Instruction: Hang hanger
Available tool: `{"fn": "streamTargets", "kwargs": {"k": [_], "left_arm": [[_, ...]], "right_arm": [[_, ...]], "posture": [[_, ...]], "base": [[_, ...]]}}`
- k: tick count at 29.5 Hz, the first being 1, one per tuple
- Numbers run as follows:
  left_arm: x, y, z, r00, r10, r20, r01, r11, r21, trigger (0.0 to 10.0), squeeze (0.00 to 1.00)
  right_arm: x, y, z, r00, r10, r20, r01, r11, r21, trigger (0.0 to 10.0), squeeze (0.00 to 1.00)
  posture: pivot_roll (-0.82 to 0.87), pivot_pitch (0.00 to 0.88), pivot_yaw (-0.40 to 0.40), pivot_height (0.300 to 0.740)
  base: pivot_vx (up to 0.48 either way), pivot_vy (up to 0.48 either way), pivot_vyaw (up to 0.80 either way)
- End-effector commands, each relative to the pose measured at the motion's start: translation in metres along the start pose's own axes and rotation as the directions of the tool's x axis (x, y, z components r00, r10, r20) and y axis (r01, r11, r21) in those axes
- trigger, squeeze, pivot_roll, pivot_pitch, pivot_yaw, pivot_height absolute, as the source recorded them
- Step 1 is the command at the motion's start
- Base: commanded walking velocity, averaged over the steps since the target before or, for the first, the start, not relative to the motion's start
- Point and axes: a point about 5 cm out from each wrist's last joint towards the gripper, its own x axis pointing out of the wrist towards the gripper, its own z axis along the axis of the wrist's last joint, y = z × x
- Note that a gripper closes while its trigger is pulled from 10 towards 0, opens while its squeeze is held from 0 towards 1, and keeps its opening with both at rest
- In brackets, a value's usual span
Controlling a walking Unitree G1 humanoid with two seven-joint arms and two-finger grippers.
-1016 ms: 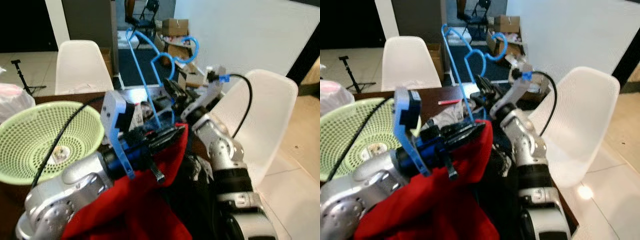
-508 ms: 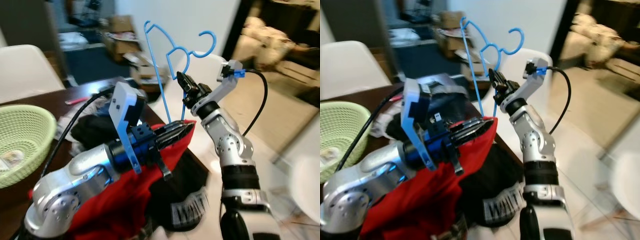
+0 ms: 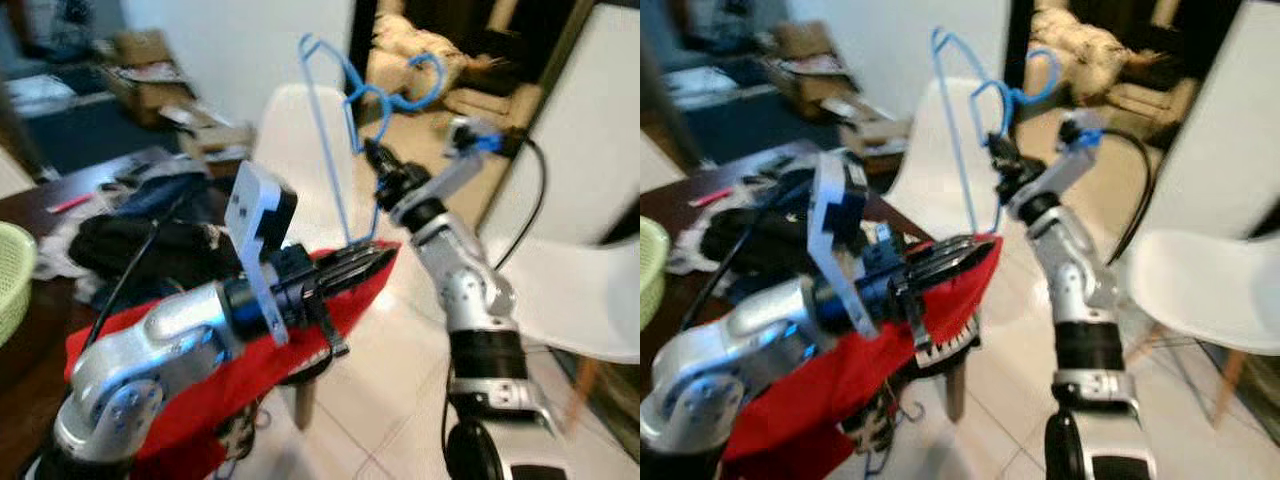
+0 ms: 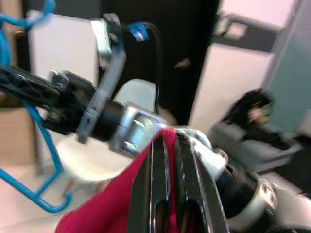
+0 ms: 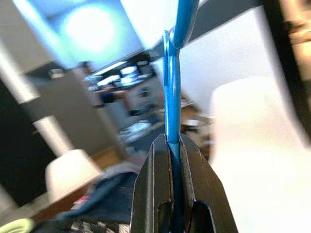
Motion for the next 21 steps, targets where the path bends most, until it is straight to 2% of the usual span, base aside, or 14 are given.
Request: {"fn": "streamTargets", "kwargs": {"k": [1,8,15,17,19,20,21], "left_arm": [[0.004,0.005,0.001,1.0,-0.009,-0.004,0.009,1.0,0.021,10.0,0.0],[0.009,0.026,-0.007,0.999,0.038,-0.028,-0.037,0.999,0.033,10.0,0.0],[0.011,0.031,-0.01,0.997,0.067,-0.033,-0.065,0.997,0.041,10.0,0.0],[0.012,0.033,-0.013,0.996,0.081,-0.035,-0.079,0.995,0.054,10.0,0.0],[0.01,0.053,-0.028,0.974,0.224,-0.042,-0.219,0.971,0.094,10.0,0.0],[0.01,0.053,-0.028,0.974,0.224,-0.042,-0.219,0.971,0.094,10.0,0.0],[0.008,0.061,-0.034,0.958,0.284,-0.045,-0.278,0.955,0.098,10.0,0.0]], "right_arm": [[-0.002,-0.001,0.001,1.0,-0.024,0.007,0.024,1.0,-0.021,10.0,0.0],[-0.013,-0.019,-0.001,0.991,-0.135,0.006,0.135,0.988,-0.072,10.0,0.0],[-0.021,-0.031,-0.005,0.975,-0.22,-0.006,0.218,0.971,-0.102,10.0,0.0],[-0.022,-0.033,-0.006,0.972,-0.237,-0.009,0.234,0.966,-0.111,10.0,0.0],[-0.023,-0.035,-0.008,0.965,-0.262,-0.016,0.258,0.957,-0.132,10.0,0.0],[-0.023,-0.035,-0.008,0.965,-0.262,-0.016,0.258,0.957,-0.132,10.0,0.0],[-0.023,-0.035,-0.01,0.963,-0.267,-0.02,0.262,0.955,-0.136,10.0,0.0]], "posture": [[0.09,0.0,-0.019,0.74],[0.05,0.0,0.005,0.74],[0.05,0.0,0.005,0.74],[0.04,0.0,0.009,0.74],[0.04,0.0,0.007,0.74],[0.04,0.0,0.007,0.74],[0.04,0.0,0.007,0.74]], "base": [[-0.3,0.0,-0.76],[-0.292,0.0,-0.76],[-0.284,0.0,-0.76],[0.0,0.0,-0.76],[0.0,0.0,-0.76],[0.0,0.0,-0.76],[0.0,0.0,-0.76]]}}
